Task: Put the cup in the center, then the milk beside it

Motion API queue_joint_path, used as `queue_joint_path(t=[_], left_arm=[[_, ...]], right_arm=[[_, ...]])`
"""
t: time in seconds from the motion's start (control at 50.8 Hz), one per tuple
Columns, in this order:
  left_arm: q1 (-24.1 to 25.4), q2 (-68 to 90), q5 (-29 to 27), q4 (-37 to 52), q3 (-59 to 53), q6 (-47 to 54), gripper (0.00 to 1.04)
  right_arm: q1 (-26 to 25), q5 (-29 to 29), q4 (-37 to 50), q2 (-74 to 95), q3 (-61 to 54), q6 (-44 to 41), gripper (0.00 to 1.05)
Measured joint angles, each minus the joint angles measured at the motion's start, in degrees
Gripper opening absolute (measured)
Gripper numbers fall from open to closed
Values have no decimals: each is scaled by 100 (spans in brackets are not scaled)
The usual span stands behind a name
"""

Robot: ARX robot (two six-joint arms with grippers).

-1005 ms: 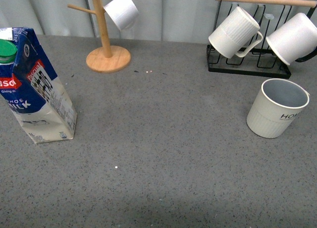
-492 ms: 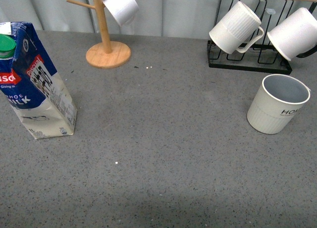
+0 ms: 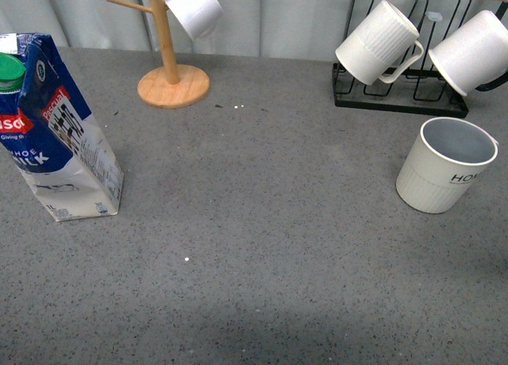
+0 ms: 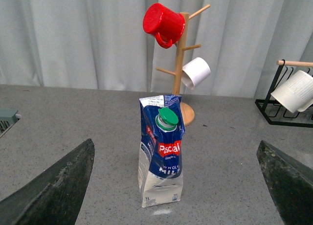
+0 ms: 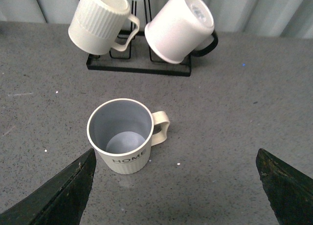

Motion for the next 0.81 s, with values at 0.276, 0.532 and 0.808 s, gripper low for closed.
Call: queue_joint_path(t=[0.276,0.532,0.808], left_arm=[[0,0,0,2,0,0,98],[0,0,0,0,0,0,98],[0,0,0,0,0,0,98]], right_arm=[[44,92,-706,2151,1585,1078,95],[48,153,-1410,3145,2500,1777,95],[184,219,-2065,3797,3185,2227,95]])
